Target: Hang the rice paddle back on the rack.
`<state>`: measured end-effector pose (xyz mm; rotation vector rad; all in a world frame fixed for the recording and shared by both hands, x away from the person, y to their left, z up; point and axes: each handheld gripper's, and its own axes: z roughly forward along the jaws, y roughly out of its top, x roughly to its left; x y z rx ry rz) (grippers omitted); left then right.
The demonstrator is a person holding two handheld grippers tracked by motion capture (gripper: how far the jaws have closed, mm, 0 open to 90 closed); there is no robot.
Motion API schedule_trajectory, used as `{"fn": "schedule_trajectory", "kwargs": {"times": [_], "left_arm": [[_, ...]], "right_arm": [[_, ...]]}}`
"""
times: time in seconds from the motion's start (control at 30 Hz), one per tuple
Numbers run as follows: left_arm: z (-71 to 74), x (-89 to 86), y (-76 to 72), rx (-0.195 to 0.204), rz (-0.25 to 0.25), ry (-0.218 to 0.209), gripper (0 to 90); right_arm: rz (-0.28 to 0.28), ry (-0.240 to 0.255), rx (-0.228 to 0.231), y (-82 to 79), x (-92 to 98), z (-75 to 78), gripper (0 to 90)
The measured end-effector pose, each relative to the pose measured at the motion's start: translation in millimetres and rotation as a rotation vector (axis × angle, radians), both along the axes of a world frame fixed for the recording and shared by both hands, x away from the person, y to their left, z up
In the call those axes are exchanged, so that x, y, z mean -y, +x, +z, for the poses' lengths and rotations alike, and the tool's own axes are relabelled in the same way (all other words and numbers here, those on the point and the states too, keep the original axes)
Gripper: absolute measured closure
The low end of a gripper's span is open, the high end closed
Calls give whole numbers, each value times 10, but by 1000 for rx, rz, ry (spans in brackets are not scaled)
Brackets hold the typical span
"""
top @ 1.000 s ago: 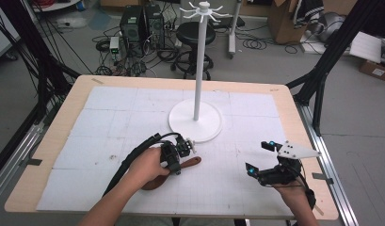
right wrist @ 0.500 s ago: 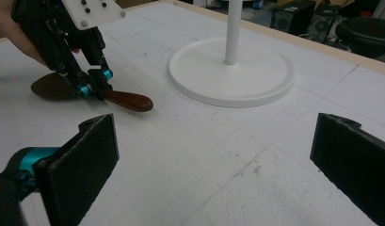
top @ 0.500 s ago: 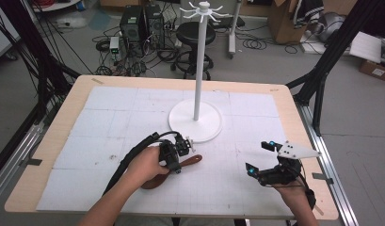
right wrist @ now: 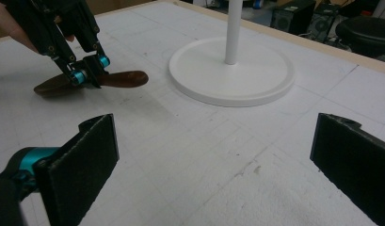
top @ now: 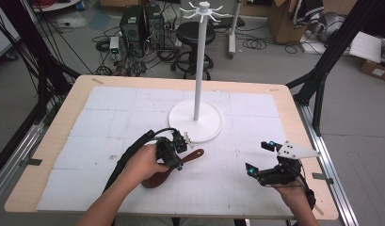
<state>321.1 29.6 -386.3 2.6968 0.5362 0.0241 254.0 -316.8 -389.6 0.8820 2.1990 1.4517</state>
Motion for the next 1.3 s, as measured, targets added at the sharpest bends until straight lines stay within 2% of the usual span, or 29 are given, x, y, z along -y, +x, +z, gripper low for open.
{"fn": "schedule_trajectory", "kwargs": {"times": [0.1, 0.23, 0.37, 0.53, 0.7, 0.8, 0.93, 1.03, 1.13, 1.27, 1.3], "left_arm": [[38, -14, -7, -7, -16, -44, 781], [91, -36, -18, 0, -30, -68, 781], [155, -80, -20, -10, -44, -132, 782], [217, -120, -25, -15, -76, -190, 782], [262, -157, -23, -11, -82, -225, 782], [299, -188, -19, -12, -87, -264, 782], [362, -242, -16, -3, -95, -335, 782], [398, -281, -6, 15, -91, -364, 782], [424, -313, -1, 15, -90, -391, 783], [486, -375, 9, 46, -79, -445, 783], [502, -393, 16, 44, -83, -460, 782]], "right_arm": [[0, 1, 0, 1, 1, -2, 6], [-2, 4, -4, 0, 2, -2, 5], [0, 1, -1, 0, -1, -2, 6], [-1, 2, -2, 2, 1, -4, 5], [0, 1, 0, 3, 0, -4, 6], [-2, 1, -3, 0, 1, -4, 6], [-1, 2, -2, 2, 2, -5, 5], [0, 2, -4, 1, -2, -5, 5], [-1, 3, -7, -1, -1, -5, 6], [-3, 4, -4, 1, 4, -6, 5], [-2, 3, -4, 1, 4, -6, 6]]}}
